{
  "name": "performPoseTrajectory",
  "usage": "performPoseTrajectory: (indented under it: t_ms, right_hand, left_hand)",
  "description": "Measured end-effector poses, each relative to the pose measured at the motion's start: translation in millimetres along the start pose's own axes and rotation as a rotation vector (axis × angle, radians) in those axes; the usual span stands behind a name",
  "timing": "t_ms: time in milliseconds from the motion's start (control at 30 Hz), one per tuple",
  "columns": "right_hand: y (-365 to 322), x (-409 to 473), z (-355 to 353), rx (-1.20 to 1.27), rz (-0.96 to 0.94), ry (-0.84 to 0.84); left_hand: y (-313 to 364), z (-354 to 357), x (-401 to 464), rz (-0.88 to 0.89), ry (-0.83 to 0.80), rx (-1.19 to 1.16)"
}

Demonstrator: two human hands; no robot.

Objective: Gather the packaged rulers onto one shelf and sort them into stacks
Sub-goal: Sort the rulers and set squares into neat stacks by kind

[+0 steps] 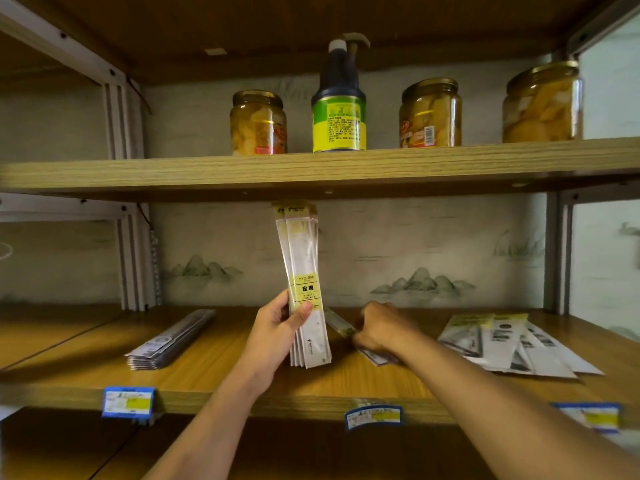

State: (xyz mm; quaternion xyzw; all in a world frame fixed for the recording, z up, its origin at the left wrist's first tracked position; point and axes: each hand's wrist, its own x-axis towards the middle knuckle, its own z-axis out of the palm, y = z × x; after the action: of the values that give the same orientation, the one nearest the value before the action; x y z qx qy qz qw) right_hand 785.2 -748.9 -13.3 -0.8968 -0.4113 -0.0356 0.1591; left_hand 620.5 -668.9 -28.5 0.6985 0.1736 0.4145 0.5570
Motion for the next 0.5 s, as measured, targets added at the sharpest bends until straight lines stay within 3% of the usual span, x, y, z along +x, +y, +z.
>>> performPoseTrajectory:
  t_ms: [133, 333, 433, 500]
  right_hand:
    - [-2, 3, -13, -0.057, 0.035, -0.041]
    - [-3, 5, -30, -0.086, 0.022, -0.239]
    - [0, 3, -26, -0.025, -0.004, -0.225]
    - [9, 2, -23, 0.109, -0.008, -0.130]
  left_hand:
    - [1, -1, 0, 0.001, -0.017, -0.007]
    - [3, 0, -1, -0.008, -0.023, -0.008]
    - [3, 1, -2, -0.001, -0.029, 0.006]
    - [3, 1, -3, 0.000, -0.028, 0.010]
